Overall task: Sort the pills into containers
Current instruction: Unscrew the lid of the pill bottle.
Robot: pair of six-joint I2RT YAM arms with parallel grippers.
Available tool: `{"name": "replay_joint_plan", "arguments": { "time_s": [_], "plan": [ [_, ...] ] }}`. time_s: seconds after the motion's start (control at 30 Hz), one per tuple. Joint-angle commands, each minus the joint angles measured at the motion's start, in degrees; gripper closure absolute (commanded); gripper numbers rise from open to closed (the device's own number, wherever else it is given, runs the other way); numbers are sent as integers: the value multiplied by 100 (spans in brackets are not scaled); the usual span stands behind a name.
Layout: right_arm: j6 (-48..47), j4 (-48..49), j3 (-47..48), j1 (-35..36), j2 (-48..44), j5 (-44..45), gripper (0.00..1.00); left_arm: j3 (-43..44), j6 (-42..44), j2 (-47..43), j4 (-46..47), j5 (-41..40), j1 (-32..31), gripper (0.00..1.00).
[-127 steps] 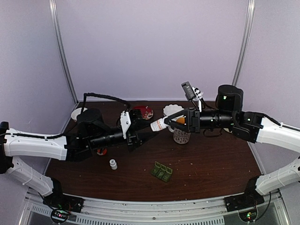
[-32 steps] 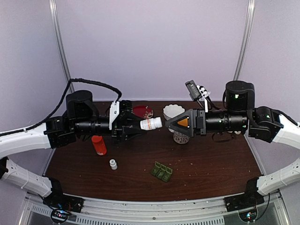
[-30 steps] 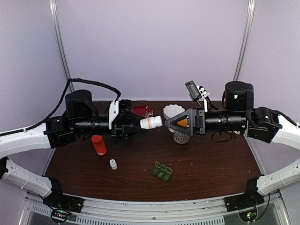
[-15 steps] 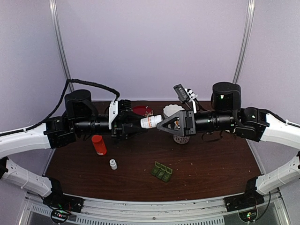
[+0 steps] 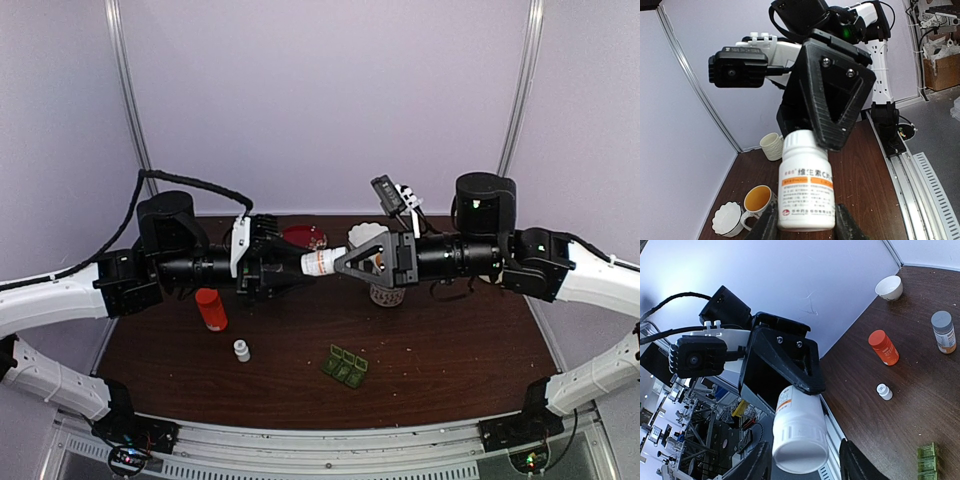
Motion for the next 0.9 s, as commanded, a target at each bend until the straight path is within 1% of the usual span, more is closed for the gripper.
{"name": "replay_joint_plan", "arguments": {
  "time_s": [0.0, 0.13, 0.3, 0.37, 0.4, 0.47, 0.57, 0.7, 0.83, 0.87],
  "plan": [
    [-9, 168, 189, -14, 4, 96, 55, -57, 80, -47, 316, 136, -51, 95],
    [-46, 136, 220, -14, 11, 59, 65, -57, 97, -36, 294, 141, -51, 95],
    [-155, 98, 233, -14, 20, -41, 84, -62, 106, -40, 280, 94, -55, 96],
    [-410, 1, 259, -18, 8, -134, 90, -31, -17, -35, 272, 85, -58, 96],
    [-657, -81, 293, -12, -8, -183, 91, 11, -76, -20, 246, 147, -62, 96],
    [-1494, -187, 275, -14, -86, -207, 93, 56, -176, 30, 257, 438, -61, 96],
    [-2751, -99, 156, -14, -177, -339, 95, 40, -414, 113, 545, 837, -59, 96],
    [-4869, 82, 75, -14, -163, -835, 96, 72, -677, 207, 671, 992, -58, 97],
    [-6660, 378, -148, -8, -232, -835, 100, 144, -952, 223, 608, 1103, -61, 97],
    [-7024, 478, -224, -6, -259, -708, 100, 140, -1009, 224, 619, 1136, -61, 97]
  ]
}}
